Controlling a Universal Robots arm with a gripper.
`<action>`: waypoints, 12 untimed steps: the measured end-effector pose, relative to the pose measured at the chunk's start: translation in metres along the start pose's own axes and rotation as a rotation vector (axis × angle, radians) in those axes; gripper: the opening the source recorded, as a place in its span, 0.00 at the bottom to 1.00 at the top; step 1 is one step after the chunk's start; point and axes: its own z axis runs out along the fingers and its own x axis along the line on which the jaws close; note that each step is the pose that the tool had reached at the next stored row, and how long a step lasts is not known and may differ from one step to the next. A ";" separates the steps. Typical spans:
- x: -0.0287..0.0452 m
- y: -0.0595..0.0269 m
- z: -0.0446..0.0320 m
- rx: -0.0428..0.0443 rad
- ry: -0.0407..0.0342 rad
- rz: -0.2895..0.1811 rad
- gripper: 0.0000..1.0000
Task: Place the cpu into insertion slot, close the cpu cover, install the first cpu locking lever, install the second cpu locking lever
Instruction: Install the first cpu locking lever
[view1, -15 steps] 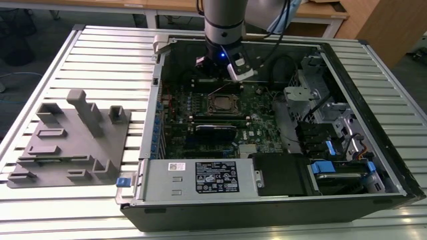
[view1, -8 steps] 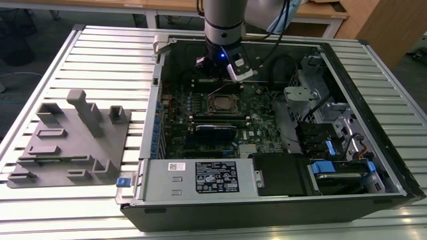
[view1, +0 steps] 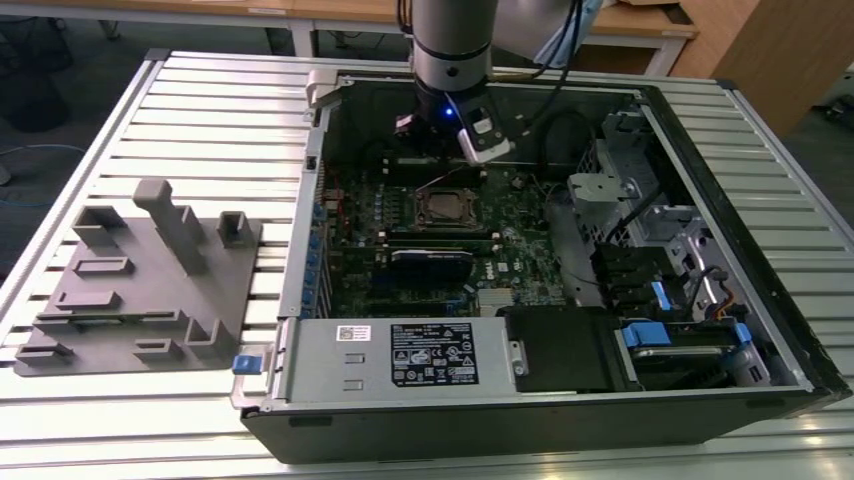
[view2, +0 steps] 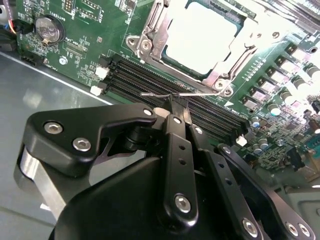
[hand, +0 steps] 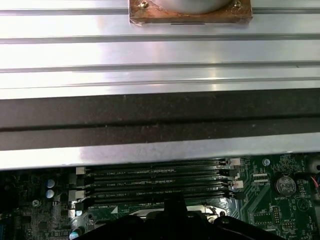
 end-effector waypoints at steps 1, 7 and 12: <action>0.0001 -0.0002 0.0010 0.0002 0.0000 0.000 0.11; 0.0002 -0.0014 0.0066 0.0007 0.0000 0.000 0.11; -0.0021 -0.0019 0.0098 0.0009 -0.0002 0.001 0.11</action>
